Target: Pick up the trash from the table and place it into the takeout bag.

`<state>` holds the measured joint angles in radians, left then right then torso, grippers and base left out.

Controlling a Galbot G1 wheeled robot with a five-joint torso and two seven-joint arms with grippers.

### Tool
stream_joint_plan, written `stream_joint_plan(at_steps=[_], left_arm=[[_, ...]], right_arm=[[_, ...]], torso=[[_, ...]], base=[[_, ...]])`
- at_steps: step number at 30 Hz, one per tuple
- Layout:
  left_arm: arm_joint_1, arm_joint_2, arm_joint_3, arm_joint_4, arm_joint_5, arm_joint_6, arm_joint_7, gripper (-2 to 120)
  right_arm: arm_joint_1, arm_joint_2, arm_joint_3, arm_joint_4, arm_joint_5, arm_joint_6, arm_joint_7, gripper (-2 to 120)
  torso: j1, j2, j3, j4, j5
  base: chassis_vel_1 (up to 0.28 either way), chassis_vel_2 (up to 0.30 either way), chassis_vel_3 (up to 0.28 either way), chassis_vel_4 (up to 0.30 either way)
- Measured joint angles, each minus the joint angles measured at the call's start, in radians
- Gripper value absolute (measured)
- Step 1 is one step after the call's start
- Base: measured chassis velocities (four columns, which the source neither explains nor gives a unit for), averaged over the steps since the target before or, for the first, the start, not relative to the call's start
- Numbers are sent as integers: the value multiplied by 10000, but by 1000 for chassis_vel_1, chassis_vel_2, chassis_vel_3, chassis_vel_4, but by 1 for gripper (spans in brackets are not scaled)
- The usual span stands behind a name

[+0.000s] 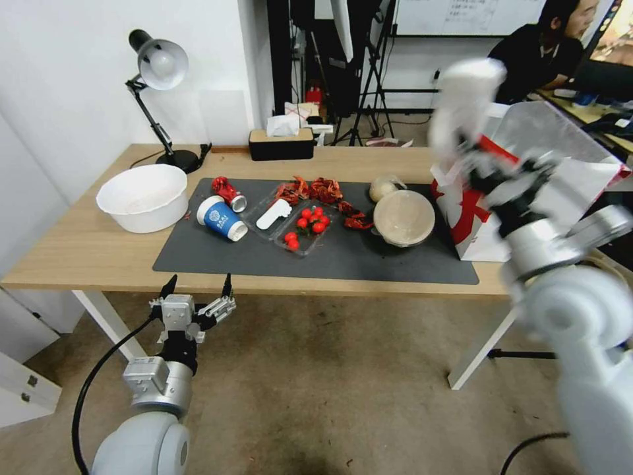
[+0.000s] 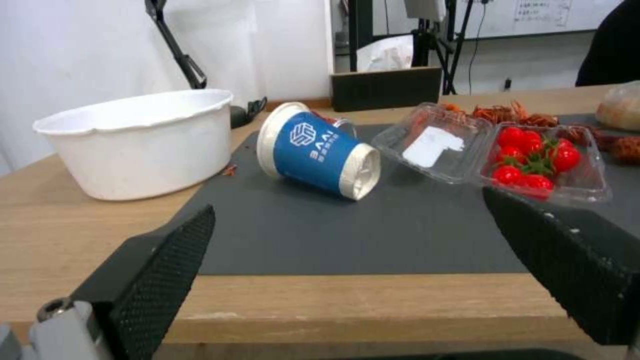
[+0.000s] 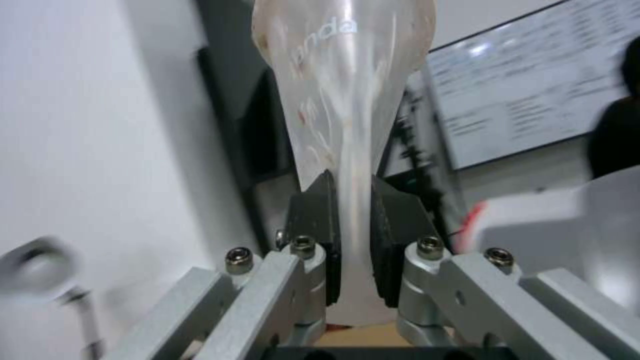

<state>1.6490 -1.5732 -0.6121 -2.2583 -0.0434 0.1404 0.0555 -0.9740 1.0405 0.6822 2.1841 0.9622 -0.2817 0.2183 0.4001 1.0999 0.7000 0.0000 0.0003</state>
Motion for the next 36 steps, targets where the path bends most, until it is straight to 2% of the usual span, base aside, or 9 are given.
stream_joint_plan(at_steps=[8, 16, 21, 24, 27, 31, 32, 35, 36], left_arm=[[-36, -10, 52, 97, 44, -99, 58, 100], [-48, -12, 72, 131, 58, -159, 149, 100], [-46, 11, 35, 154, 58, -212, 158, 100], [-43, 11, 33, 161, 58, -223, 159, 100], [-40, 6, 40, 181, 58, -238, 166, 100], [-43, 3, 46, 189, 60, -243, 170, 100], [-43, 3, 46, 189, 60, -243, 170, 100], [-43, 1, 50, 196, 62, -244, 174, 100], [-43, 1, 50, 196, 62, -244, 174, 100]], right_arm=[[1078, -709, 350, -1810, 207, -296, 1670, 7], [1626, -671, -114, -2884, 233, -637, 2633, 7], [1676, -540, -214, -2917, 251, -773, 2714, 25], [1686, -532, -216, -2909, 254, -801, 2720, 31], [1680, -539, -209, -2836, 257, -826, 2736, 46], [1644, -578, -138, -2662, 363, -801, 2685, 60], [1644, -578, -138, -2662, 363, -801, 2685, 60], [1473, -639, -30, -2109, 784, -420, 2059, 73], [1473, -639, -30, -2109, 784, -420, 2059, 73]], torso=[[0, 0, 0, -1, -2], [0, 0, 1, 1, -1], [-1, 0, -1, 0, -4], [-1, 1, -1, 0, -4], [0, 0, -1, 0, -4], [-1, 0, -1, -1, -4], [-1, 0, -1, -1, -4], [0, 1, -1, 0, -3], [0, 1, -1, 0, -3]], base=[[0, 0, 0, 0], [0, 0, 0, 0], [0, 0, 0, 0], [0, 0, 0, 0], [0, 0, 0, 0], [0, 0, 0, 0], [0, 0, 0, 0], [0, 0, 0, 0], [0, 0, 0, 0]])
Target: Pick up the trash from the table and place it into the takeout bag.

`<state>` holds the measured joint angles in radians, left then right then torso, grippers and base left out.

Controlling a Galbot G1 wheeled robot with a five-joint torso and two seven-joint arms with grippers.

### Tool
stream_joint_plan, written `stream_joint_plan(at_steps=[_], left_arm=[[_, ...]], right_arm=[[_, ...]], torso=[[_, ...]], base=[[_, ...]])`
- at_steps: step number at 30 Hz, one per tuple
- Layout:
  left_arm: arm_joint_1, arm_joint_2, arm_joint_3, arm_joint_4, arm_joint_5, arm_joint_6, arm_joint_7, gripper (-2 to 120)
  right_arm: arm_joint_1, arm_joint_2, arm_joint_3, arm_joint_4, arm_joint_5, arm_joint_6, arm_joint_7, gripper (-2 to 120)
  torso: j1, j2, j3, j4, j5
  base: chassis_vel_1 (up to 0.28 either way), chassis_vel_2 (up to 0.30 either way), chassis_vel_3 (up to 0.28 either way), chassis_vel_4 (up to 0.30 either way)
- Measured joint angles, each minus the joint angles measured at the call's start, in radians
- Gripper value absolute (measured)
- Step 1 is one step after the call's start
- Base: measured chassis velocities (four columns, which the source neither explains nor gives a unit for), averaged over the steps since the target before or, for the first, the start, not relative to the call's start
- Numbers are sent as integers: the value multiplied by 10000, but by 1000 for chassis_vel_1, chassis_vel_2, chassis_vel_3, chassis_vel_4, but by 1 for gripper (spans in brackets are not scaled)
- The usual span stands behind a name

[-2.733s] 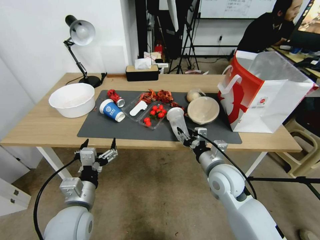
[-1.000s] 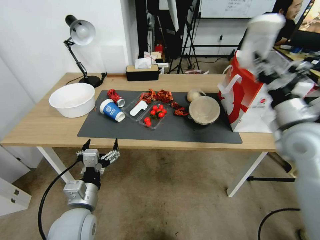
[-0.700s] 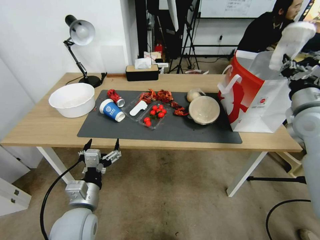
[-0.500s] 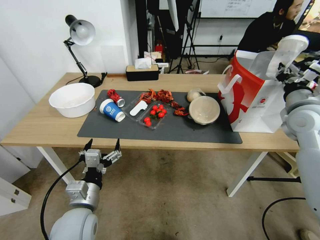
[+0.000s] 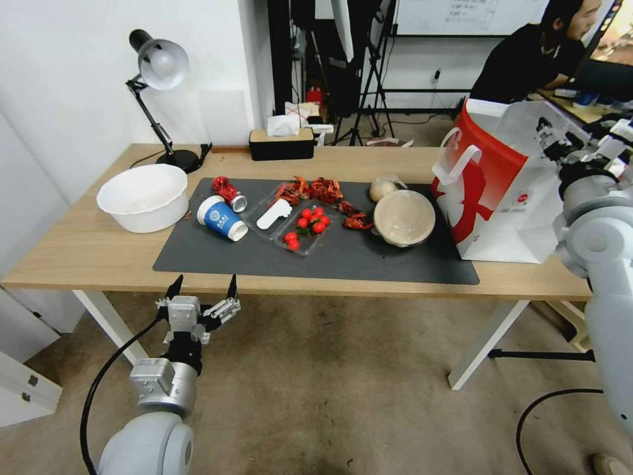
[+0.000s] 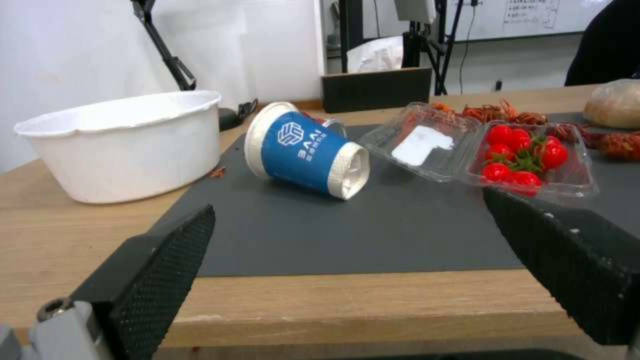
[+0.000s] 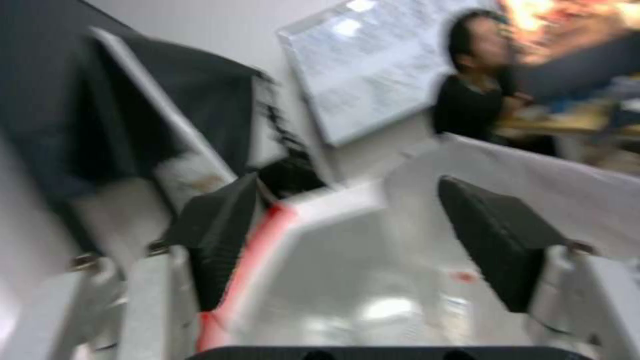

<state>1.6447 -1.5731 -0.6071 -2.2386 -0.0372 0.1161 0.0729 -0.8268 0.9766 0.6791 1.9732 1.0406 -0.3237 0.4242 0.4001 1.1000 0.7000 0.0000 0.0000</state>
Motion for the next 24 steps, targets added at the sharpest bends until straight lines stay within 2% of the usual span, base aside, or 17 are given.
stream_joint_plan(at_steps=[4, 7, 10, 12, 17, 20, 22, 24], left_arm=[[-4, 18, -6, 13, 0, -1, 2, 100], [-11, 47, -23, 34, -18, -27, 3, 100], [-18, 62, -31, 56, -33, -55, 3, 100], [-27, 78, -33, 84, -47, -64, 2, 100], [-45, 112, -18, 124, -62, -77, 3, 100], [-58, 169, -9, 161, -84, -99, 3, 100], [-58, 180, -10, 169, -90, -107, 3, 100], [-61, 256, -19, 220, -112, -171, 3, 100]], right_arm=[[-716, -180, 41, 1217, 314, 707, -1382, 93], [-1323, -351, -12, 1716, 204, 1005, -1845, 99], [-1903, -412, -100, 2093, -87, 1174, -2154, 100], [-2819, -346, -338, 2581, -759, 1398, -2444, 100], [-3846, -174, -755, 2970, -1738, 1684, -2604, 100], [-4846, -3, -1316, 3152, -3134, 2286, -2624, 100], [-5020, 49, -1400, 3179, -3368, 2412, -2615, 100], [-5824, 367, -1754, 3246, -4270, 2918, -2472, 100]], torso=[[-2, 0, 0, 2, -2], [-1, 0, -1, -1, -1], [-1, 1, 0, -1, -2], [-2, 1, -1, -1, -2], [-2, 2, -1, -2, -1], [-1, 2, -1, 2, 0], [-2, 2, -1, 1, 0], [-2, 2, -2, 0, 0]], base=[[0, 0, 0, 0], [0, 0, 0, 0], [0, 0, 0, 0], [0, 0, 0, 0], [0, 0, 0, 0], [0, 0, 0, 0], [0, 0, 0, 0], [0, 0, 0, 0]])
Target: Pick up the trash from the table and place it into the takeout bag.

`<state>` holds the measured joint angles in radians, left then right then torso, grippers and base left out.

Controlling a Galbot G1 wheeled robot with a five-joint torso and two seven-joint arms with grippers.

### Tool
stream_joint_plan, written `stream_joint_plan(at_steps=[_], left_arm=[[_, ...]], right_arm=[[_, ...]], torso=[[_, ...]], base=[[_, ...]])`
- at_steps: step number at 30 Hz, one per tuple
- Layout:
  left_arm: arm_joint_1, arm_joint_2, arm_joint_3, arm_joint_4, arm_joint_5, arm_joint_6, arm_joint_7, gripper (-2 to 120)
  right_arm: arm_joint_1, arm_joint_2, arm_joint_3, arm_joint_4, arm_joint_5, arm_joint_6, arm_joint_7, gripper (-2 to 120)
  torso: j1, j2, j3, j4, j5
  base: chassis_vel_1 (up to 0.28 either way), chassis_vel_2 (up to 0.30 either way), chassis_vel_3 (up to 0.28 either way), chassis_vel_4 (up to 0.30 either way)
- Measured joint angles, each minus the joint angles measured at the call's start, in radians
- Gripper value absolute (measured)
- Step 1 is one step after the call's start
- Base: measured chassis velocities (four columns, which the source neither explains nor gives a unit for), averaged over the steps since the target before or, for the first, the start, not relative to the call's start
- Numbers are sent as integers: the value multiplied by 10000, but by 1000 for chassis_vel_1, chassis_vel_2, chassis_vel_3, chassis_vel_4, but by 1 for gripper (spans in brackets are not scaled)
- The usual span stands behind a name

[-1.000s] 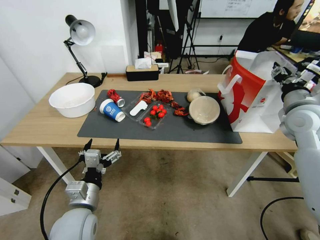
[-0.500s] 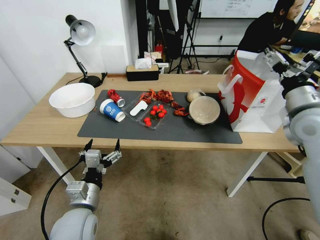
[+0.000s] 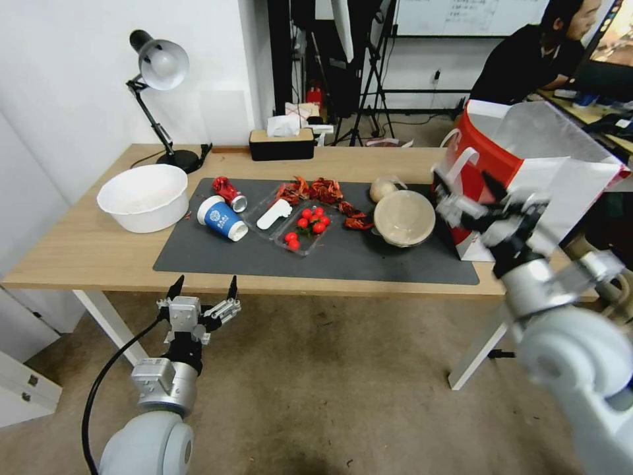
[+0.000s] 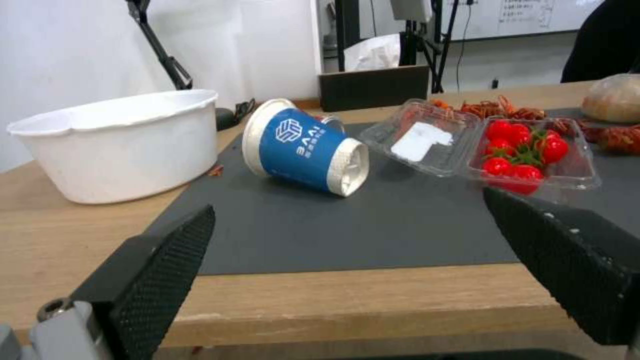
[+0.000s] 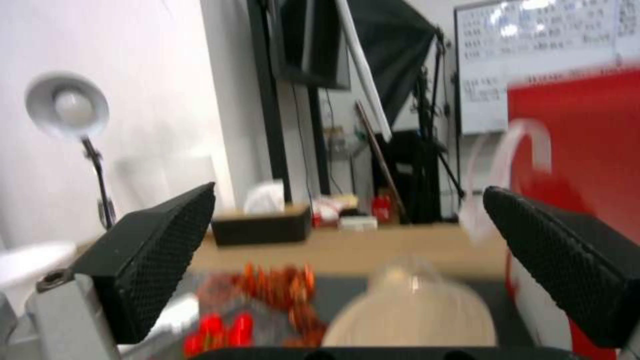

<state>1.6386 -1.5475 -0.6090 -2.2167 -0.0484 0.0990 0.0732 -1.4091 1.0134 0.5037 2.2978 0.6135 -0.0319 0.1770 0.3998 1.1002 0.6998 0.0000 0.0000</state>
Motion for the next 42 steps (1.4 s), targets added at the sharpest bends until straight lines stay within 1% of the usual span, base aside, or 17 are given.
stream_joint_plan(at_steps=[2, 4, 6, 7, 8, 13, 16, 25, 33, 42], left_arm=[[-1, 14, -5, 9, -3, -12, 0, 100], [-4, 36, -12, 16, -21, -29, 0, 100], [-5, 36, -12, 16, -23, -30, 0, 100], [-5, 39, -16, 26, -32, -36, -1, 100], [-5, 39, -16, 37, -34, -41, -1, 100], [-8, 41, -22, 87, -35, -66, -3, 100], [-17, 43, -26, 129, -36, -84, -4, 100], [-21, 43, -28, 141, -36, -87, -5, 100], [-39, 37, -44, 191, -36, -108, -13, 100], [-39, 4, -48, 203, -35, -132, -19, 100]], right_arm=[[-198, 86, -94, 3, -220, 99, 52, 100], [-843, 386, -426, -75, -1155, 533, 232, 100], [-897, 409, -453, -91, -1233, 577, 244, 100], [-1327, 590, -687, -252, -1865, 937, 395, 100], [-1529, 665, -819, -322, -2119, 1085, 496, 100], [-2042, 844, -1193, -588, -2632, 1416, 920, 100], [-2321, 930, -1432, -1022, -3024, 1846, 1100, 100], [-2380, 948, -1511, -1174, -3106, 1979, 1145, 100], [-2552, 1019, -1686, -1650, -3133, 2260, 1252, 100], [-2326, 1089, -1757, -1747, -2957, 2246, 1309, 100]], torso=[[0, 0, 1, 0, -1], [1, 0, 0, 0, -3], [0, 0, 0, 1, -3], [0, 0, 0, 1, -2], [0, 0, 0, 0, -2], [0, 0, 1, -1, -1], [0, 0, 2, 0, -2], [1, -1, 1, 1, -1], [1, -2, 2, 0, 0], [2, -2, 2, 0, -1]], base=[[0, 0, 0, 0], [0, 0, 0, 0], [0, 0, 0, 0], [0, 0, 0, 0], [0, 0, 0, 0], [0, 0, 0, 0], [0, 0, 0, 0], [0, 0, 0, 0], [0, 0, 0, 0], [0, 0, 0, 0]])
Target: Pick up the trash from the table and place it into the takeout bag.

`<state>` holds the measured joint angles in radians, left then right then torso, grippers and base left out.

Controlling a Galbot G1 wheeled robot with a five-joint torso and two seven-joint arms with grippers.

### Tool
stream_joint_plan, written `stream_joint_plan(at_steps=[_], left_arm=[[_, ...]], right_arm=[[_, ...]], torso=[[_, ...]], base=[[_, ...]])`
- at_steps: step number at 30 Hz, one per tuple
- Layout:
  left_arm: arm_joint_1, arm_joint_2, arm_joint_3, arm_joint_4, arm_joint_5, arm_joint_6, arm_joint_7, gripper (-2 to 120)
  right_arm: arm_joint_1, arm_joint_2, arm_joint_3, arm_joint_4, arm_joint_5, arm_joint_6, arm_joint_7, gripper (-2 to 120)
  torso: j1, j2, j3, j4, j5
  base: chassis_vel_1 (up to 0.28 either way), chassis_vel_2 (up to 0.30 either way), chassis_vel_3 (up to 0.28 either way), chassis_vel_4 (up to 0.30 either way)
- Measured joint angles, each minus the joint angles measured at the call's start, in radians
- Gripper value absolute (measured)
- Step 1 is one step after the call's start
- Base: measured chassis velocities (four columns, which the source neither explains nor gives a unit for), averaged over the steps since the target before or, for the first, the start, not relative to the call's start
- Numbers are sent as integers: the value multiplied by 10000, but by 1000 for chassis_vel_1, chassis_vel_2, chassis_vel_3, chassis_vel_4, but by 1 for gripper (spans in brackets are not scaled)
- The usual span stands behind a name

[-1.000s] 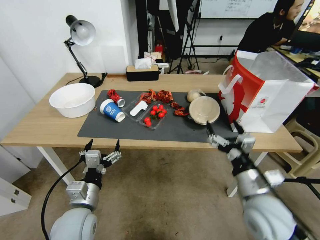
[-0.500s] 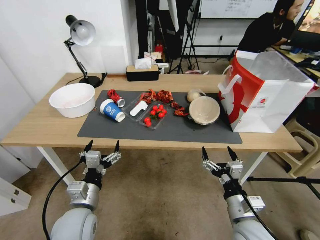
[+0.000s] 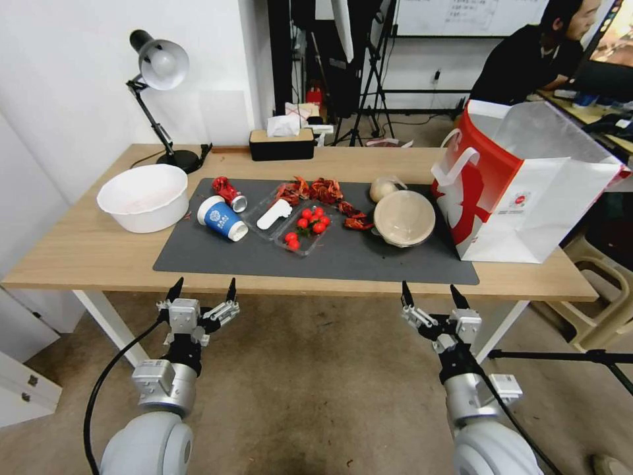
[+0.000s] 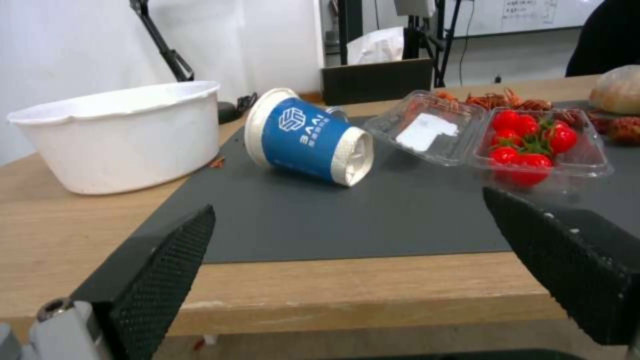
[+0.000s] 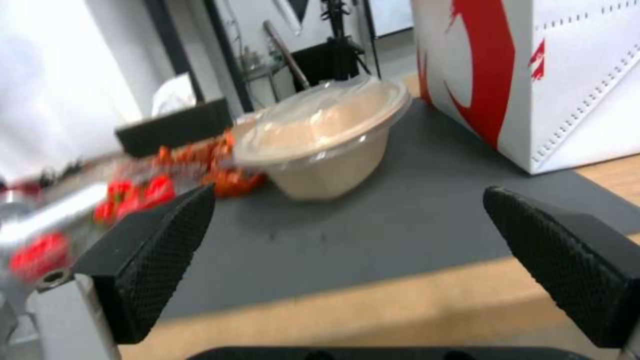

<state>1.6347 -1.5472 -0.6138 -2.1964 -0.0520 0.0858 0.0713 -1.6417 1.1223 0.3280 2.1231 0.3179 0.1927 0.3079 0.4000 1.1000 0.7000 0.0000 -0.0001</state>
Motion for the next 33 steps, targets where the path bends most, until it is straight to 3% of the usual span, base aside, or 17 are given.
stream_joint_plan(at_steps=[5, 9, 21, 29, 33], left_arm=[[12, 1, 0, 9, 2, -24, -1, 100], [11, -10, 17, 72, 18, -56, 0, 100], [-26, -82, 132, 165, 83, -77, 37, 100], [58, -62, 53, 158, 89, -186, 36, 100], [84, -81, 38, 168, 91, -256, 29, 100]], right_arm=[[301, 163, -13, -33, 618, -186, 169, 100], [1310, 398, 147, -317, 2588, -541, 338, 93], [3406, 1077, 234, -1406, 5178, -1256, 559, 92], [4420, 1343, -197, -2155, 5960, -1623, 851, 89], [4677, 1483, -298, -2273, 6045, -1724, 949, 78]], torso=[[0, 0, 0, 0, 1], [0, 0, 0, 1, 2], [0, -1, 1, -1, 0], [0, -1, 1, 1, 0], [0, -1, 1, 0, 0]], base=[[0, 0, 0, 0], [0, 0, 0, 0], [0, 0, 0, 0], [0, 0, 0, 0], [0, 0, 0, 0]])
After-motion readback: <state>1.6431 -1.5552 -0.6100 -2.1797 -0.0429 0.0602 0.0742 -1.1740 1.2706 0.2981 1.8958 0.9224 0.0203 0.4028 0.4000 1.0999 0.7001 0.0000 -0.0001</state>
